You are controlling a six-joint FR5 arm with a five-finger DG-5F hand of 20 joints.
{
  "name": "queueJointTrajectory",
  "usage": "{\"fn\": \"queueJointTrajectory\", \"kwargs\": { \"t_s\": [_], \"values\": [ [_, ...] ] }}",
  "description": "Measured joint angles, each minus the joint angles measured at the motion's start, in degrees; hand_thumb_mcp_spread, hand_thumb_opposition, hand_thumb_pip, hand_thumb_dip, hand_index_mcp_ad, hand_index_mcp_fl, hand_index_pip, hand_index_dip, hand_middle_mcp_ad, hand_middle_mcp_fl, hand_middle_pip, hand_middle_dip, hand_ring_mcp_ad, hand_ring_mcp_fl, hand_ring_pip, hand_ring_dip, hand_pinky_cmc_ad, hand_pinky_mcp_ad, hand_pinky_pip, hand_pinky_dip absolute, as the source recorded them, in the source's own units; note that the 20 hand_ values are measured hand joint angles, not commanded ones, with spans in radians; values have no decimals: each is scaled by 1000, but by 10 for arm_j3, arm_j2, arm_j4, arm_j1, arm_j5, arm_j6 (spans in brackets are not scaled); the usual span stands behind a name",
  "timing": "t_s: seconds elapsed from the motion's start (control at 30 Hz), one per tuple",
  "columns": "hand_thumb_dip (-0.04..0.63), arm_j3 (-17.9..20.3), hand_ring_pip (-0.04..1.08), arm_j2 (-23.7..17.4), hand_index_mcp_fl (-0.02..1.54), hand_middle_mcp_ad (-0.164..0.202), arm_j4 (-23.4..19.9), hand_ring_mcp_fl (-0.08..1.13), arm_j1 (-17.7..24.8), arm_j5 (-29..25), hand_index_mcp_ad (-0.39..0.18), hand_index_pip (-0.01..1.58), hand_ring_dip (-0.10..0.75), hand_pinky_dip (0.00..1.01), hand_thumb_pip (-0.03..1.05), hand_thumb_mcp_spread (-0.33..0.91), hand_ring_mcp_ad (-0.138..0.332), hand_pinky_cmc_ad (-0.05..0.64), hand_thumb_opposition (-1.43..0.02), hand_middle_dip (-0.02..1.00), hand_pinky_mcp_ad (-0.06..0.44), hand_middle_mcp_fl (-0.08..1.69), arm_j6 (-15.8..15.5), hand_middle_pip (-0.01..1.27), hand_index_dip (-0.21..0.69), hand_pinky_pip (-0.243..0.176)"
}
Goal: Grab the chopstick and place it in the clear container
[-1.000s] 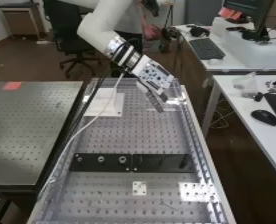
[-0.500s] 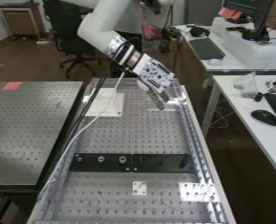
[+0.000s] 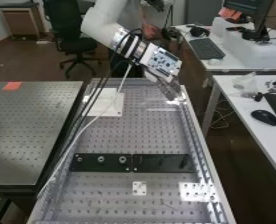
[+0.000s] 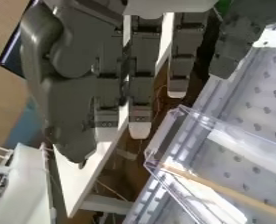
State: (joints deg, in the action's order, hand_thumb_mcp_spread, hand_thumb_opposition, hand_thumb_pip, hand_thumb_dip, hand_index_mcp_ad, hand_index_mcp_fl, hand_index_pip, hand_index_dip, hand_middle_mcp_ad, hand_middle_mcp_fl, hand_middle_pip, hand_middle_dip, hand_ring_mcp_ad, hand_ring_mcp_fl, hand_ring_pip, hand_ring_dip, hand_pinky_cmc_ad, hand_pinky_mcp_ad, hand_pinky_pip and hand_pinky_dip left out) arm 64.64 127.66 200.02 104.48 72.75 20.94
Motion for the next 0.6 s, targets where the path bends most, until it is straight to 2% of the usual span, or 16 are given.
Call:
{"fn": "queueJointTrajectory", "kwargs": {
  "t_s": [0.03,0.07,0.2,0.3,0.4,0.43,0.5,0.57,0.6],
  "values": [
    [339,0,91,0,949,-63,-1,279,-1,-2,-202,49,499,195,358,546,82,443,-848,827,312,834,-2,106,630,-61],
    [339,2,89,-2,929,-54,-4,260,-2,-4,-206,45,490,215,367,529,86,449,-852,829,314,801,-2,106,630,-61],
    [339,14,91,-14,860,-56,-23,230,-6,-12,-202,31,487,222,374,534,84,443,-852,826,312,682,-3,105,630,-63],
    [339,27,94,-32,824,-52,-50,213,-9,-21,-206,37,490,218,374,513,84,459,-834,822,312,639,-9,105,646,-75],
    [333,46,93,-57,707,-54,-86,180,-12,-29,-206,16,480,218,344,518,84,459,-817,822,309,541,-25,101,658,-75],
    [325,55,93,-67,684,-54,-100,161,-14,-31,-202,12,480,218,316,501,87,456,-822,803,314,506,-35,91,663,-75],
    [284,69,91,-83,527,-54,-122,133,-16,-34,-202,7,473,227,208,442,87,463,-777,754,312,386,-59,91,665,-75],
    [227,92,98,-107,408,-31,-156,101,-19,-38,-202,3,440,239,194,393,101,463,-742,681,311,312,-108,91,653,-75],
    [202,97,89,-112,391,-21,-163,101,-20,-39,-202,2,410,248,194,394,101,478,-730,632,312,302,-120,87,621,-79]
  ]
}}
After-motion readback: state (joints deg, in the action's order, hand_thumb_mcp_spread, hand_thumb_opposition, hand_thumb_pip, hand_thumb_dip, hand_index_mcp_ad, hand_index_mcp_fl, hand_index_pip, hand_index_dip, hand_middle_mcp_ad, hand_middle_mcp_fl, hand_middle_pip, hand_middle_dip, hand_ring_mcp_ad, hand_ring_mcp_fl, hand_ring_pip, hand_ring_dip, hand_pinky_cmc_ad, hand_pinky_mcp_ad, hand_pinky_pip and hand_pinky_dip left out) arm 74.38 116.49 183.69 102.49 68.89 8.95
